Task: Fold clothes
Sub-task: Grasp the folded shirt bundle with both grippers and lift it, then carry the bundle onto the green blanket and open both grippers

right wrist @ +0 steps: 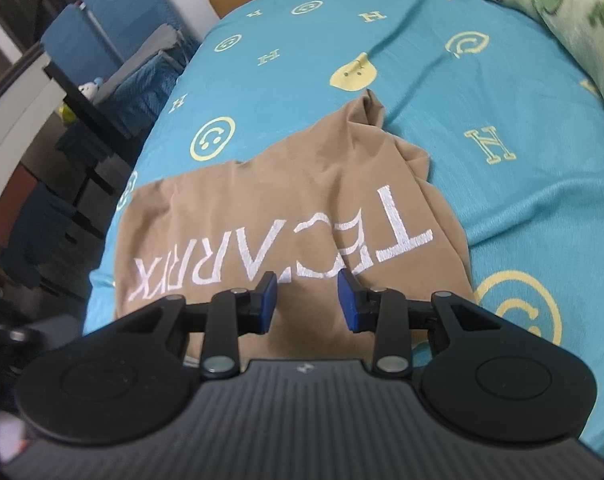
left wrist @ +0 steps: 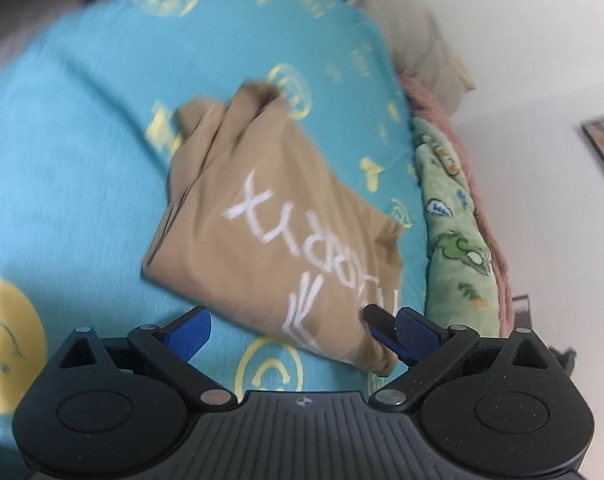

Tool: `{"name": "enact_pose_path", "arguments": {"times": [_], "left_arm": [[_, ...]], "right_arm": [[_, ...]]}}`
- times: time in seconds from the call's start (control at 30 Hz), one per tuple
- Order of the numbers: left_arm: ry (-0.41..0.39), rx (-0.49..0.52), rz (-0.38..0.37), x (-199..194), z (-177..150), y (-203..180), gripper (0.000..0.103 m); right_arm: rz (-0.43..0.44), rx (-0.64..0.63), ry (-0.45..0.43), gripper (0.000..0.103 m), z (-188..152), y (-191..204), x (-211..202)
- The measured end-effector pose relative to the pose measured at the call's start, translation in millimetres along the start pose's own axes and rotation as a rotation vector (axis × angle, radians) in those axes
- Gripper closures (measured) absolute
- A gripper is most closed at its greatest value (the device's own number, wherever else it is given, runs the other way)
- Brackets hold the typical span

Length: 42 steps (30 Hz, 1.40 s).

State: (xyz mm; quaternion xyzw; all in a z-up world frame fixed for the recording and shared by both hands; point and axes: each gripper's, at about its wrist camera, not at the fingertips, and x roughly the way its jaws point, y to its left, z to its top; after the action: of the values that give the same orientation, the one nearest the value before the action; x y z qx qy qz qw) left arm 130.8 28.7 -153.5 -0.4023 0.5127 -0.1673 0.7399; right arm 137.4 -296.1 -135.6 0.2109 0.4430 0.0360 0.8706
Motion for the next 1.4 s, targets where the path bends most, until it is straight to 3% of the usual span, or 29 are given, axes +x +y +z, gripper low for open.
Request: {"name": "enact_pose_path", "arguments": {"times": [0.13, 0.33, 0.43, 0.47, 0.53, 0.57, 0.6, 0.67, 0.8, 0.87, 0.93, 1.07, 1.13, 1.17, 1.3, 1.4], "left_arm": [[-0.015, -0.099, -0.006, 24.2, 9.3, 14.3, 0.005], [-0.144, -0.09, -0.14, 13.6, 10.7, 12.5, 0.015], [-0.125, -0.071, -0.049, 20.1, 9.4, 10.4, 0.029], [-0.116, -0.085, -0.024, 23.6, 9.5, 12.9, 0.038], [-0.116, -0.135, -0.013, 26.9, 11.8, 19.9, 0.049], [-0.122, -0.152, -0.014, 26.8, 13.3, 22.9, 0.06], [-0.129, -0.169, -0.015, 26.4, 14.8, 25.8, 0.072], [-0.149, -0.174, -0.034, 24.3, 14.1, 27.1, 0.082], [-0.203, -0.175, -0.113, 14.7, 10.0, 25.4, 0.088], [-0.231, -0.157, -0.139, 11.1, 8.6, 20.3, 0.089], [-0.249, -0.151, -0.157, 9.2, 7.9, 17.1, 0.089], [-0.264, -0.171, -0.184, 7.9, 8.0, 17.9, 0.089], [-0.272, -0.175, -0.191, 5.8, 9.0, 19.3, 0.089], [-0.272, -0.174, -0.194, 4.0, 9.6, 19.6, 0.09], [-0.284, -0.135, -0.182, 4.1, 7.3, 12.6, 0.09], [-0.294, -0.088, -0.179, 3.5, 5.6, 5.4, 0.09]], "right_arm": [[0.016, 0.044, -0.005, 0.067, -2.1, -6.2, -3.1], [0.038, 0.145, -0.049, 0.067, -4.0, -15.2, -11.6], [0.102, 0.284, -0.138, 0.065, -7.6, -22.7, -30.4], [0.16, 0.331, -0.143, 0.06, -9.7, -24.9, -33.9], [0.291, 0.412, -0.088, 0.034, -16.9, -24.9, -30.8], [0.349, 0.443, -0.046, 0.013, -21.7, -22.7, -26.3], [0.406, 0.473, -0.003, 0.01, -26.4, -20.5, -21.7], [0.477, 0.513, 0.074, 0.011, -35.9, -12.9, -8.6], [0.55, 0.689, 0.169, 0.011, -55.9, -11.5, 27.4], [0.522, 0.806, 0.136, 0.011, -65.6, -22.6, 39.2], [0.464, 0.886, 0.063, 0.012, -70.0, -37.0, 40.1], [0.401, 0.944, -0.09, 0.03, -67.5, -57.4, 26.3], [0.378, 0.958, -0.132, 0.054, -66.2, -63.5, 22.3], [0.36, 0.959, -0.129, 0.071, -66.4, -64.7, 23.1], [0.344, 0.897, -0.164, 0.08, -62.7, -52.6, 12.7], [0.347, 0.82, -0.218, 0.08, -54.3, -50.0, 0.5]]}}
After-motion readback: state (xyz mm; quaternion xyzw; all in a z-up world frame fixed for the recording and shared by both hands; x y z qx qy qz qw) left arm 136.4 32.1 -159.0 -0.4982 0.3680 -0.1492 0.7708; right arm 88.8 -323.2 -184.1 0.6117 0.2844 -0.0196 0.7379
